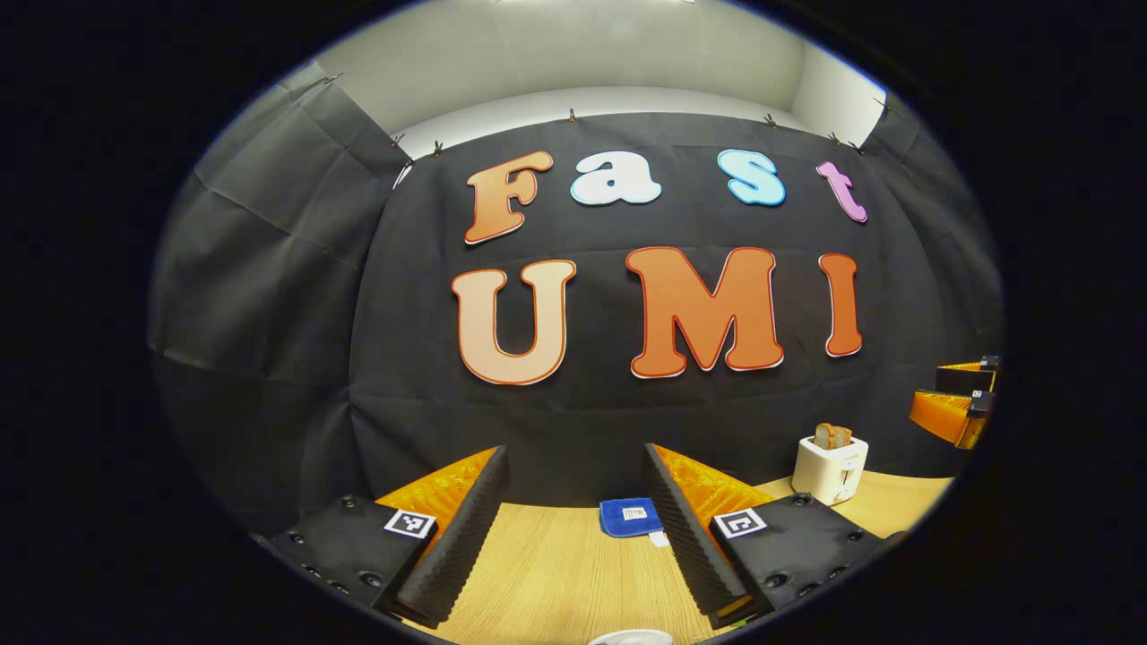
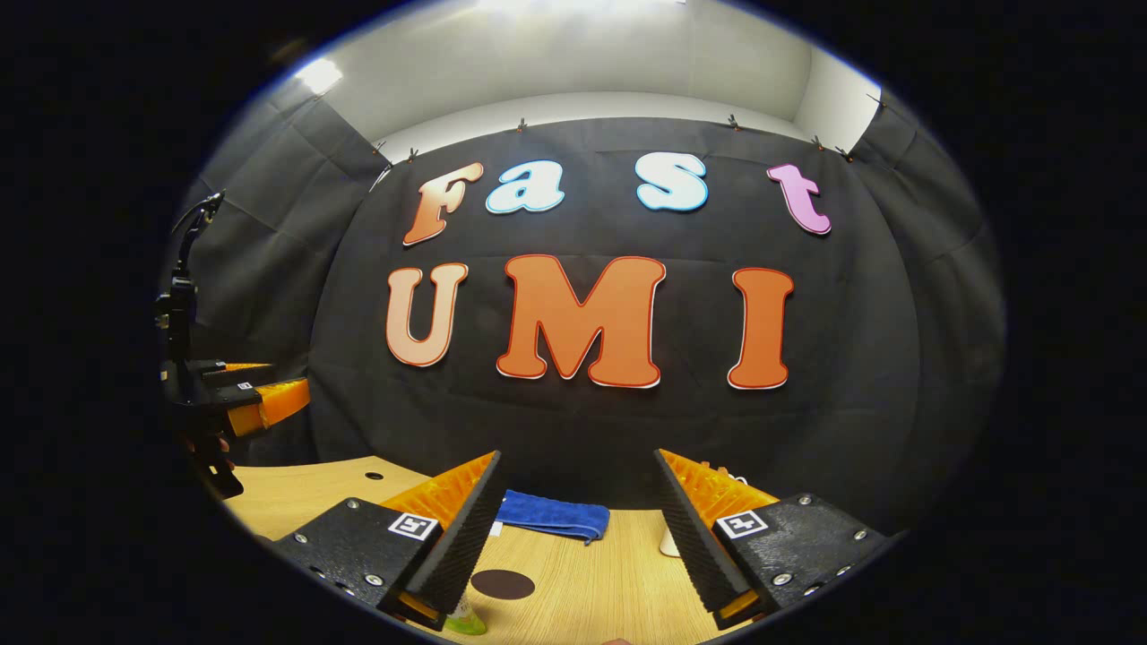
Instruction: Open the teacup lid with one hand, grasp the water bottle and pour water into the teacup with the other hand; after pouring, place the water bottle on the coaster and then close the teacup lid.
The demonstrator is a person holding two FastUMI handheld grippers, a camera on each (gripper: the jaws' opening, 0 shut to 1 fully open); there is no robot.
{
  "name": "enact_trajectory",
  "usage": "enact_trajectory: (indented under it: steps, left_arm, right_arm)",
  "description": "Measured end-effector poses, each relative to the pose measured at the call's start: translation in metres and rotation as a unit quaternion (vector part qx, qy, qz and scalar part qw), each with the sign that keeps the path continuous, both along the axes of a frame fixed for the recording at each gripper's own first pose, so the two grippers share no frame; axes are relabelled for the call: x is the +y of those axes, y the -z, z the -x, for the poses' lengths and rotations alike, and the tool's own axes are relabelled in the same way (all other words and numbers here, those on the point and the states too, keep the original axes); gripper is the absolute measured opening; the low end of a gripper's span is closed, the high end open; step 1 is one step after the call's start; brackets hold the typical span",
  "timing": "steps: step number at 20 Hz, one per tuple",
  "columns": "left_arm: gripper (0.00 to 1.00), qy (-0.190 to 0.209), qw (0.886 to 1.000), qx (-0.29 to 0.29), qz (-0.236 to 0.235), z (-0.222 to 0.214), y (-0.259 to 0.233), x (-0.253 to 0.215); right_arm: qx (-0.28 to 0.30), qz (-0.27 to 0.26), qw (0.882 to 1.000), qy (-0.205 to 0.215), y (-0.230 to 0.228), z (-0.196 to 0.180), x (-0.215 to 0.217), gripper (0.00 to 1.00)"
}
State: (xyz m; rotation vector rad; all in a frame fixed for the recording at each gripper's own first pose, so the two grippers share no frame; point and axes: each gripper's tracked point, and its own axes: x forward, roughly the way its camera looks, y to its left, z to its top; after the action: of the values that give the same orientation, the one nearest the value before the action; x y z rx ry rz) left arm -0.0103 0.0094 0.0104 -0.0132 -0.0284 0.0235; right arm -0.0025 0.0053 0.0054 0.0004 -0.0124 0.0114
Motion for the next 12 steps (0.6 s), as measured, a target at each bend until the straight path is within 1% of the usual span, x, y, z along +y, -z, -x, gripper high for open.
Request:
enact_trajectory:
  steps: [4,8,12]
  left_arm:
    - [0.97,-0.004,1.000,0.001,0.001,0.001,0.000,0.001]
    - [0.96,0.012,1.000,0.014,0.012,0.002,0.010,-0.005]
    - [0.96,0.026,0.998,0.039,0.032,0.007,0.034,-0.005]
  right_arm:
    - [0.001,-0.003,1.000,0.001,-0.001,-0.001,-0.001,0.97]
    - [0.012,-0.002,1.000,-0.005,0.011,0.003,0.000,0.97]
    - [0.026,-0.008,0.999,-0.019,0.026,0.006,0.008,0.97]
